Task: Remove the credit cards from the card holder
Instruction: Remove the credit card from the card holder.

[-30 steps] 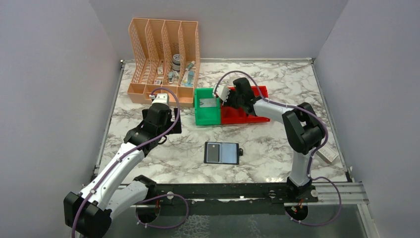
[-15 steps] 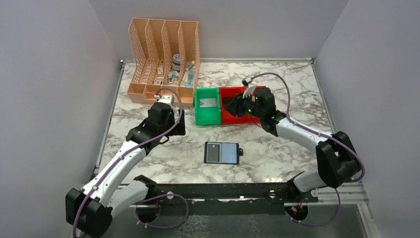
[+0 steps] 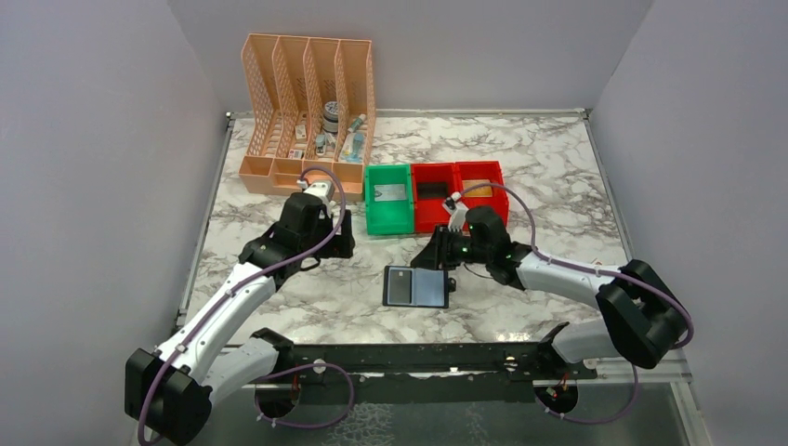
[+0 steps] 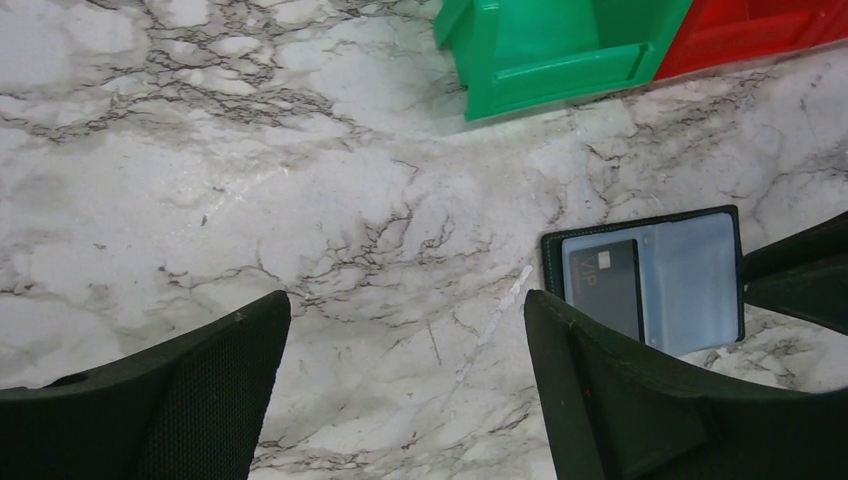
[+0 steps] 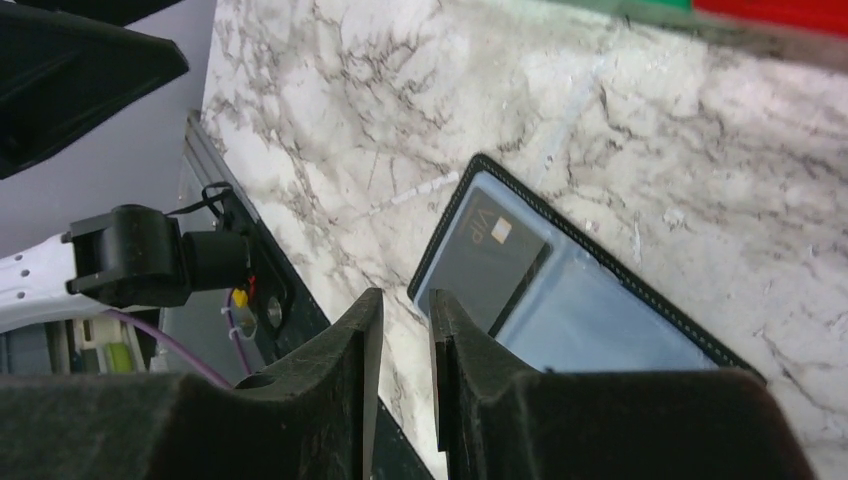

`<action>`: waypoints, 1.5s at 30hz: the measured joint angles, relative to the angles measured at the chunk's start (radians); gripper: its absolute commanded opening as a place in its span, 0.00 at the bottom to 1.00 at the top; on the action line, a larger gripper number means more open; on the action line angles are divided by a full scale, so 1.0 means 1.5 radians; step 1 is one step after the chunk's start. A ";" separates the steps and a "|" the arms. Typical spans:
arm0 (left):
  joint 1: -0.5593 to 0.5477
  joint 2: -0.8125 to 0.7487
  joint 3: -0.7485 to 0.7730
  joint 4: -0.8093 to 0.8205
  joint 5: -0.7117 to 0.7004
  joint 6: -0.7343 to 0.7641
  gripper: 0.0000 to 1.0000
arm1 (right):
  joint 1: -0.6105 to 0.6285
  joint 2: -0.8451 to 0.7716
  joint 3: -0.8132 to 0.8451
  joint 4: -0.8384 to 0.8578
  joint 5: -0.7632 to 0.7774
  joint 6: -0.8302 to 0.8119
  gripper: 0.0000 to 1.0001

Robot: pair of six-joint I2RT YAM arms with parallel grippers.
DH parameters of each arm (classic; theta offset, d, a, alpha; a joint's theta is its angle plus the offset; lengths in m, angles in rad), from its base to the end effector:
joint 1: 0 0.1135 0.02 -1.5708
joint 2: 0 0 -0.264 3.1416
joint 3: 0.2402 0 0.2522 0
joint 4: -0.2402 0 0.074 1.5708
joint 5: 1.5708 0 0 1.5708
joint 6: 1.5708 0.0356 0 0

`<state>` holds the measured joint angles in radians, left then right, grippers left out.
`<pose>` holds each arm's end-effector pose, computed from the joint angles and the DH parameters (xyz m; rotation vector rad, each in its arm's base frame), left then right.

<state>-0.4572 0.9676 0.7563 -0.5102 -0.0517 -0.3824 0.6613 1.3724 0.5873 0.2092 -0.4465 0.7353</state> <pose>0.1844 -0.0887 0.2658 0.0597 2.3191 -0.3727 0.2057 0.1796 0.1838 -0.2031 2.3652 1.2322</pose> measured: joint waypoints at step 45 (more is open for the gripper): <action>-0.206 0.259 -0.150 0.365 0.128 -0.231 0.35 | 0.031 0.075 0.008 -0.086 0.033 -0.023 0.22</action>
<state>-0.7662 1.3560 0.5316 0.0368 0.1402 -0.7288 0.7078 1.4845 0.5991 0.0799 -0.3969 0.7006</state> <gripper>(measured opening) 0.344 0.215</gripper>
